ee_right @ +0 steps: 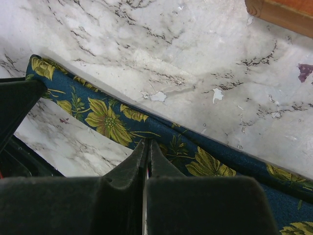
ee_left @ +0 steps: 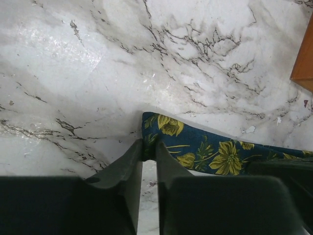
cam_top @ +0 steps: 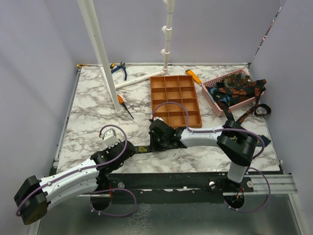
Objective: Roll the ties
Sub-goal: Roll the tie at the center of the board.
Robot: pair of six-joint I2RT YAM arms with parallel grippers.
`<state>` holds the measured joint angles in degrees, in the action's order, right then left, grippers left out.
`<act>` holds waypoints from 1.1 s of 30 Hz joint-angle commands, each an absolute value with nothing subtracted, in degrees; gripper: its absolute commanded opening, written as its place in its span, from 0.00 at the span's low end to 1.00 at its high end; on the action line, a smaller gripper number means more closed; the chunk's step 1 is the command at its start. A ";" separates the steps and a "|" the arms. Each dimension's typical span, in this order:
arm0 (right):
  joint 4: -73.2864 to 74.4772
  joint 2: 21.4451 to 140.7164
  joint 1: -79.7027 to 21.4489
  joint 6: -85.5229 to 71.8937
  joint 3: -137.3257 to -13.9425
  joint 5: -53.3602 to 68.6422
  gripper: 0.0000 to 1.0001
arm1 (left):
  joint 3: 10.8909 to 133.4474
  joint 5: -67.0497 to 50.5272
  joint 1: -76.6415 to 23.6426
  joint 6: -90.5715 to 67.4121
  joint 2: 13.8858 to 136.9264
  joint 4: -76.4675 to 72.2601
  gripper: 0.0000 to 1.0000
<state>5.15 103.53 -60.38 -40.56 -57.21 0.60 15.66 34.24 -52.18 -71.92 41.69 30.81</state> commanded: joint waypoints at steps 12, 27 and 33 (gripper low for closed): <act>11.94 100.52 -60.64 -37.52 -59.02 -0.29 0.03 | 14.17 35.73 -51.90 -71.41 38.59 29.88 0.00; 14.81 111.01 -62.12 -34.07 -68.34 7.01 0.00 | 14.10 35.51 -51.91 -70.38 35.69 29.98 0.00; 14.52 113.54 -62.09 -35.27 -67.68 7.18 0.00 | 15.79 34.76 -51.91 -67.36 33.29 30.00 0.00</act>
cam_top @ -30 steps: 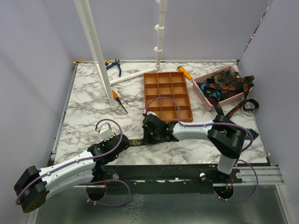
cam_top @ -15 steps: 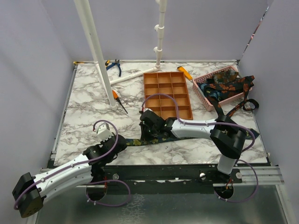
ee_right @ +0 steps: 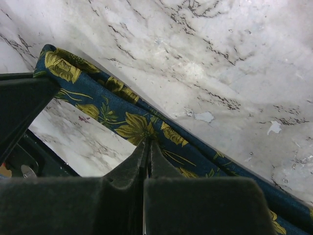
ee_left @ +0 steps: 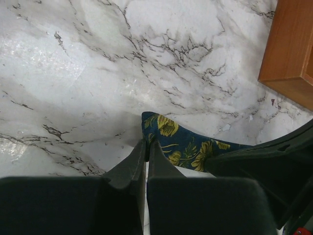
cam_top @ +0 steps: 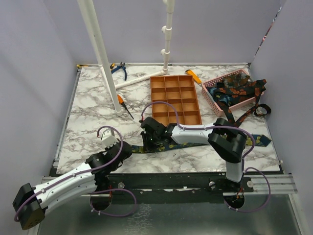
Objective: Roll the ties
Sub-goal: Roll the tie at the center of the board.
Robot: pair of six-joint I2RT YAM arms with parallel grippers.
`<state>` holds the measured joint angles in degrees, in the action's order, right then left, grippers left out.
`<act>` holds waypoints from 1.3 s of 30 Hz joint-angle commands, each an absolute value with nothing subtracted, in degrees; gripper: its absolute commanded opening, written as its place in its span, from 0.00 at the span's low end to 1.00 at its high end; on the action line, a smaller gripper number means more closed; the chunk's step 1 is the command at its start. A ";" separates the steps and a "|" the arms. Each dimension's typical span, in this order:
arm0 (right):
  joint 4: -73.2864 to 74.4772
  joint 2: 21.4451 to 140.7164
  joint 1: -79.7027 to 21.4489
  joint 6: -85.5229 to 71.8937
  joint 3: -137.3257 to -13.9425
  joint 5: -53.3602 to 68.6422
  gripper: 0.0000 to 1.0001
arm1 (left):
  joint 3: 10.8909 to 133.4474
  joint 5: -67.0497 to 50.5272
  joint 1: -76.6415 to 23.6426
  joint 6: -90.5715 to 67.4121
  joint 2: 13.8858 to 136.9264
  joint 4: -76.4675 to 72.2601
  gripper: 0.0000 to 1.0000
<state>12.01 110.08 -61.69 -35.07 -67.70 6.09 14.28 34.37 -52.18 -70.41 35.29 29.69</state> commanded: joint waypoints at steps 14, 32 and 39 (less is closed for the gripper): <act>-2.25 119.99 -60.82 -43.04 -69.17 12.23 0.00 | 20.89 21.40 -52.01 -54.79 29.47 23.65 0.00; -19.68 110.44 -60.47 -47.97 -56.31 6.68 0.10 | 20.92 27.04 -54.37 -52.21 39.09 22.78 0.00; -13.95 106.80 -60.39 -46.99 -56.21 2.76 0.20 | 23.16 30.74 -54.92 -51.08 41.57 24.03 0.00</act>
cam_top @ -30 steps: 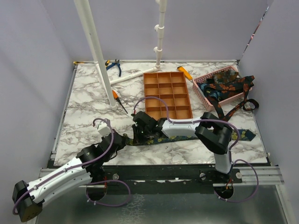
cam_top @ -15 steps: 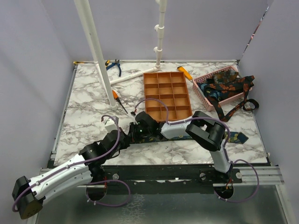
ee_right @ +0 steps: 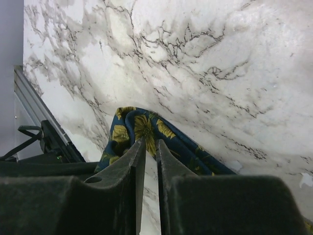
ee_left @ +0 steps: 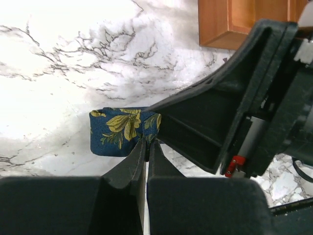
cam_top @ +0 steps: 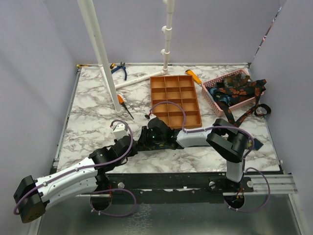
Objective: Roll the ties
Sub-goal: Roll the tie at the center of the board.
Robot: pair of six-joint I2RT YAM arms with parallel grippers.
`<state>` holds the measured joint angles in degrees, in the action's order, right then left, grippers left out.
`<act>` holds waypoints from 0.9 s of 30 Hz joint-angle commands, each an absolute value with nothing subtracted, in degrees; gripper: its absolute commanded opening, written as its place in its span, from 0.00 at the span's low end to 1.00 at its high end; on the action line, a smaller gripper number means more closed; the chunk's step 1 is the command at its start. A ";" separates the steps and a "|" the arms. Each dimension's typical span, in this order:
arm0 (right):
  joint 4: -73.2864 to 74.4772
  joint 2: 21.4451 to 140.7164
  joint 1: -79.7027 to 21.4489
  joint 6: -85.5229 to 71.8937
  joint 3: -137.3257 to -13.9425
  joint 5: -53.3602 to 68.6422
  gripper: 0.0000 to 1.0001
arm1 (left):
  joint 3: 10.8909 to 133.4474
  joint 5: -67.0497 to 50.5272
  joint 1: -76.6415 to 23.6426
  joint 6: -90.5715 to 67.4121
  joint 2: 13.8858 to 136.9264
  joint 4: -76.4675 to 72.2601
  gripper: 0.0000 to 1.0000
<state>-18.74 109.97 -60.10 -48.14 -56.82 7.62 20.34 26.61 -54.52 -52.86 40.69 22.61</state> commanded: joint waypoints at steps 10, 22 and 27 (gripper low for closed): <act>-0.54 95.98 -60.36 -46.15 -51.39 -10.21 0.31 | 26.26 32.38 -56.80 -47.54 49.80 23.46 0.00; 0.52 83.14 -60.38 -46.41 -40.47 -10.14 0.32 | 27.99 34.31 -62.48 -48.42 64.45 16.17 0.00; 2.38 82.30 -60.37 -45.78 -40.83 -10.43 0.32 | 28.47 33.74 -63.30 -49.61 67.49 13.19 0.00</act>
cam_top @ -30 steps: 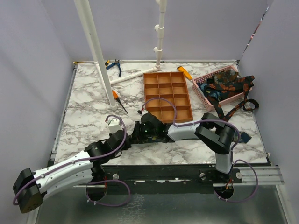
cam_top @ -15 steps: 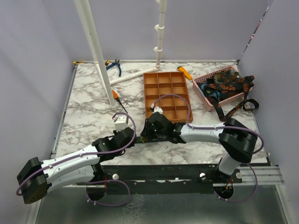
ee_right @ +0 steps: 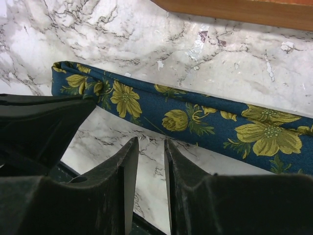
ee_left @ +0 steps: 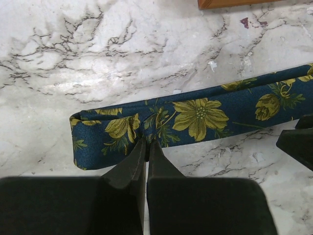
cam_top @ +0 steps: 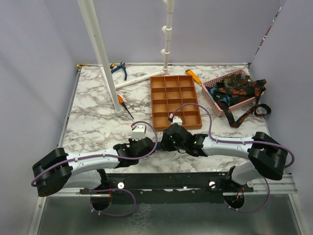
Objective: Roll the ties
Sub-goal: Roll the tie at the center of the board.
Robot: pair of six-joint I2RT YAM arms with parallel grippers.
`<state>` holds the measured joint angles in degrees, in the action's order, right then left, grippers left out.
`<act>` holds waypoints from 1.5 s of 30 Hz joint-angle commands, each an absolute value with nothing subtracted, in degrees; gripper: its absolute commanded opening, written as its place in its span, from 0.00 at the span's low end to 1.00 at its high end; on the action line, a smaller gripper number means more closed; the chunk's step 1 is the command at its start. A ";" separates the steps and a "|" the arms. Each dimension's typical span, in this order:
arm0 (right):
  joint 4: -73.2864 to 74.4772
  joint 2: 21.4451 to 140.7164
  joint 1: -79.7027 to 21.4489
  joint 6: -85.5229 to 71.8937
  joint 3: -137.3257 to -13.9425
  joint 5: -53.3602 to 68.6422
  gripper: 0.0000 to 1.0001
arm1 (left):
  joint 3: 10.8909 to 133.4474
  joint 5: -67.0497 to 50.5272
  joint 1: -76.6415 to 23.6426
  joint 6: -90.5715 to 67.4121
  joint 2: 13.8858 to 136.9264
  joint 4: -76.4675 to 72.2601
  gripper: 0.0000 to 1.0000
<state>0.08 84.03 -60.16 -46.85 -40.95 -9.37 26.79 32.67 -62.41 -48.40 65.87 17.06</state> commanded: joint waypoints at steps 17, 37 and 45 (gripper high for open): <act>2.45 82.41 -60.34 -47.61 -40.26 -10.11 0.33 | 29.35 36.07 -63.72 -50.45 65.18 14.59 0.00; 3.70 81.40 -60.36 -47.64 -40.14 -10.71 0.33 | 30.26 32.19 -63.90 -51.32 68.52 11.34 0.38; 4.48 80.82 -60.37 -46.79 -41.39 -10.56 0.39 | 30.70 30.10 -63.98 -51.39 61.35 15.03 0.56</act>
<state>3.14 82.19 -60.16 -47.13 -40.53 -9.39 29.56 32.12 -63.53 -51.03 65.89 12.38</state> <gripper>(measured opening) 0.361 0.511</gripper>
